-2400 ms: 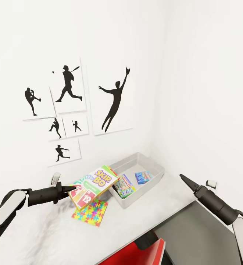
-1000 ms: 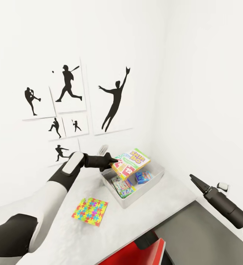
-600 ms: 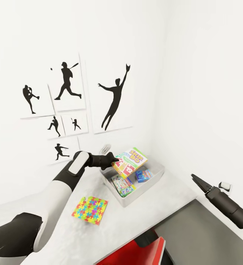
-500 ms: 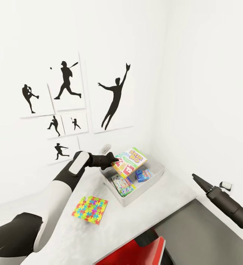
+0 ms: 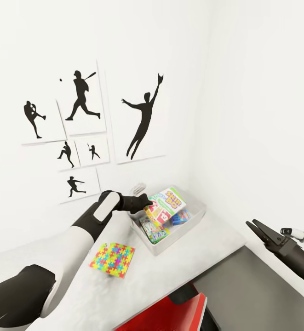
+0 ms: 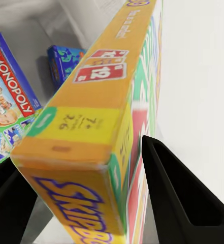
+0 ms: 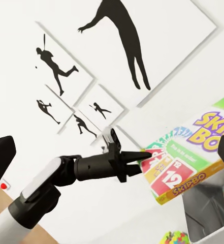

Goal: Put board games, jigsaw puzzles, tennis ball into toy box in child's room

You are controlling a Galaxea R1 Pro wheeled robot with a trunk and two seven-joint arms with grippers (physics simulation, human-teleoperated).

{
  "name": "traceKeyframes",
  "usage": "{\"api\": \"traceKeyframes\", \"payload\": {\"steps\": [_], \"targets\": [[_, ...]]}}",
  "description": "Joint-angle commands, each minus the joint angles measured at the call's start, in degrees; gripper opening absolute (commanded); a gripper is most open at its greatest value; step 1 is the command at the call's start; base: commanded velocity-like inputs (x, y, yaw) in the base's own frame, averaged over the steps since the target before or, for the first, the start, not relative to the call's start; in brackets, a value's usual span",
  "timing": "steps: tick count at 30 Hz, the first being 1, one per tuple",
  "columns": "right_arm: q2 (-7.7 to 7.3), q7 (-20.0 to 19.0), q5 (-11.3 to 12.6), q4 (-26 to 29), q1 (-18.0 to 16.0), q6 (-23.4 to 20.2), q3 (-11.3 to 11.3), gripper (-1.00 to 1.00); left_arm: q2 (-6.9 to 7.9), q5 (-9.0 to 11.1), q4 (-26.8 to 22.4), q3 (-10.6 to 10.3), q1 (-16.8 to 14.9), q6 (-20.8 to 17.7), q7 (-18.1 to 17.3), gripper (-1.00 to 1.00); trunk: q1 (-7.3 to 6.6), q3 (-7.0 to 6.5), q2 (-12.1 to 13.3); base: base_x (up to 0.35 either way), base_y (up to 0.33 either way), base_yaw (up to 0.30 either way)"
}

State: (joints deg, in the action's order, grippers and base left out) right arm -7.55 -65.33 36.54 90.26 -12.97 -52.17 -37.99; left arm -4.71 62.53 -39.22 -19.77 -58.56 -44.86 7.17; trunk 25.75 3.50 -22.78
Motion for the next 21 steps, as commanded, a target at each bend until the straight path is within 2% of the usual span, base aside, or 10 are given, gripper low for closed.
{"api": "traceKeyframes", "payload": {"steps": [1,3,8,10,21], "targets": [[-0.01,-0.11,0.06,0.00,-0.05,-0.29,-0.05,1.00,-0.23,0.46,-0.06,-0.18,-0.06,-0.08,0.56,-1.00,0.04,0.22,-0.14,0.000,0.000,0.000],[-0.01,-0.09,0.06,0.00,-0.05,-0.30,-0.05,1.00,-0.60,0.15,-0.06,-0.27,-0.06,-0.07,0.55,-1.00,0.04,0.39,-0.14,0.000,0.000,0.000],[-0.01,-0.03,0.03,0.01,-0.04,-0.28,-0.06,1.00,-1.26,-2.64,-0.08,-0.35,-0.06,-0.06,0.40,-1.00,0.04,0.81,-0.14,0.000,0.000,0.000],[-0.01,-0.02,0.03,0.01,-0.04,-0.24,-0.06,1.00,-1.53,-3.13,-0.09,-0.36,-0.06,-0.06,0.11,-1.00,0.04,0.98,-0.14,0.000,0.000,0.000],[-0.01,0.03,-0.04,-0.18,-0.04,-0.07,-0.06,1.00,-1.79,-3.99,-0.24,-0.42,-0.06,0.03,-0.14,-1.00,0.04,1.91,-0.14,0.000,0.000,0.000]]}}
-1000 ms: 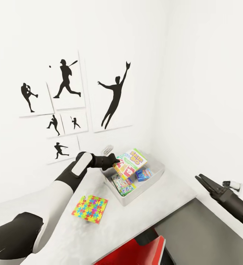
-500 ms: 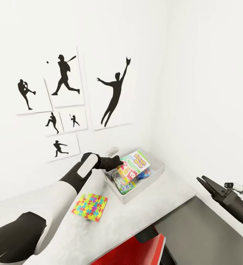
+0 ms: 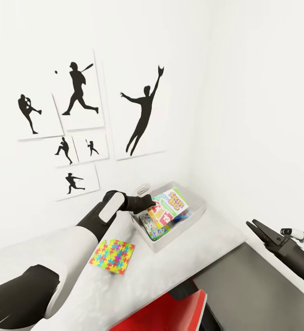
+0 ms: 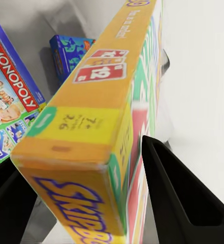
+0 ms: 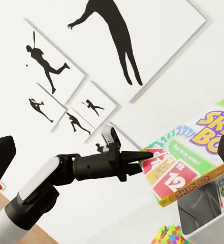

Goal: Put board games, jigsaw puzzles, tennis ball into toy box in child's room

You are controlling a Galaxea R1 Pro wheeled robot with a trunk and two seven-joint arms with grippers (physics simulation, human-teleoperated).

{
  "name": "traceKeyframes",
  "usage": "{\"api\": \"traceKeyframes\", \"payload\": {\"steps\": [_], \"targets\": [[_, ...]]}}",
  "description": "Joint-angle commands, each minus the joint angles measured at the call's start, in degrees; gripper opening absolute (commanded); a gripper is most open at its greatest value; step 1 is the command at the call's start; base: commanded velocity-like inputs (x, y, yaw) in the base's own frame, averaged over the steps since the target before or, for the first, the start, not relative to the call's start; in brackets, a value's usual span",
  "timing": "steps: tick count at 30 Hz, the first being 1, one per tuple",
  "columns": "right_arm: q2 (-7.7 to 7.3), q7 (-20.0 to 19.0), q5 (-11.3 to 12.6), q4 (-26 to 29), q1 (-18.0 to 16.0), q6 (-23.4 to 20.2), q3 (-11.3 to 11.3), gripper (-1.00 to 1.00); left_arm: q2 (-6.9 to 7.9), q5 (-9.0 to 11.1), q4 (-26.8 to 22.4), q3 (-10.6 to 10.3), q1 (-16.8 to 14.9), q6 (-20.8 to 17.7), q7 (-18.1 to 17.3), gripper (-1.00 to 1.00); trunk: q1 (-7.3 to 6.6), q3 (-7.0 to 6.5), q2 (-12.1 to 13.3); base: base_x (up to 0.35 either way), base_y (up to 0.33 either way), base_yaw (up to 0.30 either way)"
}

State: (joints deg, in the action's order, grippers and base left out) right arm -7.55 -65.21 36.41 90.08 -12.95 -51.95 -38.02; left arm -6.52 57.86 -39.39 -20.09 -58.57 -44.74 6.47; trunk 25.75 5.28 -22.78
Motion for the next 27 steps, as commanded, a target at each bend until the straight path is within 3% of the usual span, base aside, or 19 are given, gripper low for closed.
{"api": "traceKeyframes", "payload": {"steps": [1,5,11,14,21,27], "targets": [[-0.01,-0.09,0.08,-0.06,-0.06,-0.28,-0.05,1.00,0.01,0.29,-0.15,-0.10,-0.06,-0.09,0.57,-1.00,0.03,0.22,-0.14,0.000,0.000,0.000],[-0.01,-0.09,0.07,-0.17,-0.06,-0.19,-0.11,1.00,0.01,-1.00,-0.44,-0.05,-0.06,-0.09,0.57,-1.00,0.03,0.56,-0.14,0.000,0.000,0.000],[-0.01,-0.09,0.06,-0.26,-0.06,-0.09,-0.12,1.00,0.01,-1.39,-0.69,-0.04,-0.06,0.02,0.57,-1.00,0.03,1.06,-0.14,0.000,0.000,0.000],[-0.01,-0.09,0.06,-0.32,-0.06,-0.08,-0.14,1.00,-0.02,-1.43,-0.75,-0.19,-0.06,2.03,0.51,-1.00,0.03,1.32,-0.14,0.000,0.000,0.000],[-0.01,-0.09,0.06,-0.39,-0.06,-0.08,-0.20,1.00,-0.33,-2.39,-0.78,-4.42,-0.06,3.72,0.48,-1.00,0.03,1.91,-0.14,0.000,0.000,0.000],[-0.01,-0.09,0.06,-0.42,-0.06,-0.08,-0.21,1.00,-0.66,-2.48,-0.78,-5.12,-0.06,3.91,0.48,-1.00,0.03,2.42,-0.14,0.000,0.000,0.000]]}}
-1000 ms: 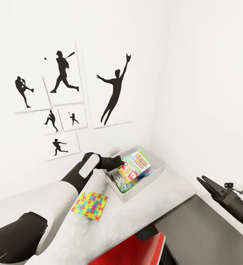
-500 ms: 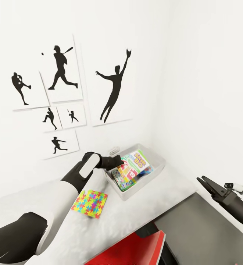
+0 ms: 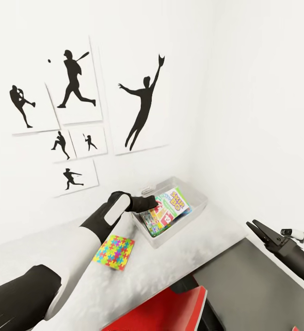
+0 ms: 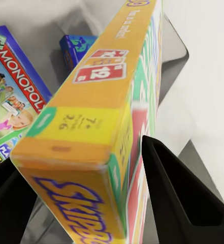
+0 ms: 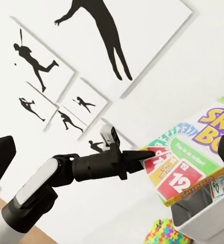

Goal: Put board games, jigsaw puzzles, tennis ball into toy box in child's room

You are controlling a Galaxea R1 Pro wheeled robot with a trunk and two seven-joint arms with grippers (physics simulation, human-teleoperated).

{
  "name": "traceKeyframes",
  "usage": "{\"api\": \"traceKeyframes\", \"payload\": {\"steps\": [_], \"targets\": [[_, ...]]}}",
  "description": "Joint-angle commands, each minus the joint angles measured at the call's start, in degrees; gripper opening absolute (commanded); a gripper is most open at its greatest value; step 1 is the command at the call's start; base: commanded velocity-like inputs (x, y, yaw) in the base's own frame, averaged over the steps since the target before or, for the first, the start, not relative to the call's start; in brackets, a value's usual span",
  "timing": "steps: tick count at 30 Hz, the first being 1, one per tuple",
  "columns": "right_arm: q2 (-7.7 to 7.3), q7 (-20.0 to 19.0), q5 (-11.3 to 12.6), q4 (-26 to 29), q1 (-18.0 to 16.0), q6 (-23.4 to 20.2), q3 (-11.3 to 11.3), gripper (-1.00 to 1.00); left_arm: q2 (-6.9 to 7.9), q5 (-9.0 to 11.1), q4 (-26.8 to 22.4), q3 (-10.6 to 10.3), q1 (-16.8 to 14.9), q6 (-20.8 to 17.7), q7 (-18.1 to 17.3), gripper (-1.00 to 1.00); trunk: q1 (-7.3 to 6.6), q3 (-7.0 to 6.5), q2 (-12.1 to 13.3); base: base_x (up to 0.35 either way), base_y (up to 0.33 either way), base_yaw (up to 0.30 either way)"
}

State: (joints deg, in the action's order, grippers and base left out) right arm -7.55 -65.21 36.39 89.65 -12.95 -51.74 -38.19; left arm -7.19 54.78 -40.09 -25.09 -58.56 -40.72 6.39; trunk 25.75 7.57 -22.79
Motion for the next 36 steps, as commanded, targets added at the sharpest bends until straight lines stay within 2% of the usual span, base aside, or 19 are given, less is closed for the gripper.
{"api": "traceKeyframes", "payload": {"steps": [1,21,36], "targets": [[-0.01,-0.09,0.09,0.00,-0.06,-0.29,-0.04,1.00,0.01,0.60,-0.07,-0.16,-0.06,-0.09,0.56,-1.00,0.03,0.21,-0.13,0.000,0.000,0.000],[-0.01,-0.09,0.09,-0.07,-0.06,-0.16,-0.04,1.00,-0.06,0.51,-0.07,-0.23,-0.06,-0.06,0.61,-1.00,0.03,1.84,-0.13,0.000,0.000,0.000],[-0.01,-0.09,0.09,-0.15,-0.06,-0.12,-0.35,1.00,0.27,0.50,-0.83,-0.14,-0.06,1.45,0.59,-1.00,0.03,1.94,-0.13,0.000,0.000,0.000]]}}
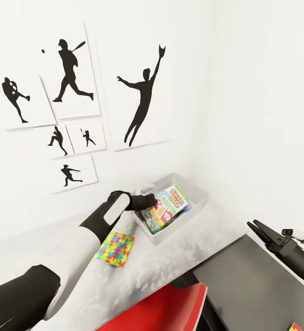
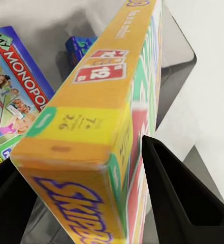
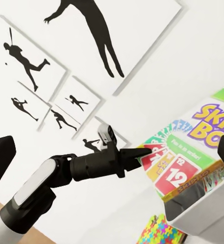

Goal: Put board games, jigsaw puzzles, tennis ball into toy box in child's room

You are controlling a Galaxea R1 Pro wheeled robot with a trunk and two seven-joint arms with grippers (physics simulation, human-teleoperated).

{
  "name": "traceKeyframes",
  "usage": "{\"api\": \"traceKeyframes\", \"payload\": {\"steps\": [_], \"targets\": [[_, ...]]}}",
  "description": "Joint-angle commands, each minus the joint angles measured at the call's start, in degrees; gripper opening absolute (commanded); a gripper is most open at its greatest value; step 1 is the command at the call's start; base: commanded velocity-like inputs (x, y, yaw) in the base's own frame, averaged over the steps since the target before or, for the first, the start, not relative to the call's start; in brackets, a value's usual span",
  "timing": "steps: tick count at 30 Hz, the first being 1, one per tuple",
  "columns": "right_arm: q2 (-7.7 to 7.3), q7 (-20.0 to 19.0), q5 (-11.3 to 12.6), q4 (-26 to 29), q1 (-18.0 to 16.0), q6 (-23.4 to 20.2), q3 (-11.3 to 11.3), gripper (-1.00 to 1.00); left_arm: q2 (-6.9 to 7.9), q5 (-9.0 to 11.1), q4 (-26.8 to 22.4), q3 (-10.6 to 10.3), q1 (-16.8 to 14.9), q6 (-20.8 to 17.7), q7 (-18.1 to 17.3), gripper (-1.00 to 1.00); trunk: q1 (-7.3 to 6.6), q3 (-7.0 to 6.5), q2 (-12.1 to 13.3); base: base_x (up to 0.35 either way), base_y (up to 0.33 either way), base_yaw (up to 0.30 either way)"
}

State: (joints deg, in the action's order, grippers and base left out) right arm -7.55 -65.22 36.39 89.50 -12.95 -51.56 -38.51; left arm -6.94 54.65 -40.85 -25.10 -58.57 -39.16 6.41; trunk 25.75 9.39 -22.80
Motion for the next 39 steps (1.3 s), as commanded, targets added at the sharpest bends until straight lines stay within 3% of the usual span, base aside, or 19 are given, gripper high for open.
{"api": "traceKeyframes", "payload": {"steps": [1,22,23,32,39], "targets": [[-0.01,-0.09,0.09,-0.01,-0.05,-0.27,-0.05,1.00,0.06,0.63,-0.12,-0.12,-0.06,-0.08,0.55,-1.00,0.03,0.12,-0.12,0.000,0.000,0.000],[-0.01,-0.09,0.09,-0.03,-0.05,-0.20,-0.08,1.00,0.04,0.54,-0.20,-0.12,-0.06,0.08,0.62,-1.00,0.03,0.12,-0.12,0.000,0.000,0.000],[-0.01,-0.09,0.09,-0.03,-0.05,-0.20,-0.08,1.00,0.02,0.54,-0.20,-0.12,-0.06,0.17,0.62,1.00,0.03,0.12,-0.12,0.000,0.000,0.000],[-0.01,-0.09,0.09,-0.03,-0.05,-0.20,-0.08,1.00,0.20,0.54,-0.46,-0.14,-0.06,0.49,0.62,1.00,0.03,0.12,-0.12,0.000,0.000,0.000],[-0.01,-0.09,0.09,-0.03,-0.05,-0.20,-0.08,1.00,0.75,0.54,-3.76,0.01,-0.06,0.38,0.78,1.00,0.03,0.12,-0.12,0.000,0.000,0.000]]}}
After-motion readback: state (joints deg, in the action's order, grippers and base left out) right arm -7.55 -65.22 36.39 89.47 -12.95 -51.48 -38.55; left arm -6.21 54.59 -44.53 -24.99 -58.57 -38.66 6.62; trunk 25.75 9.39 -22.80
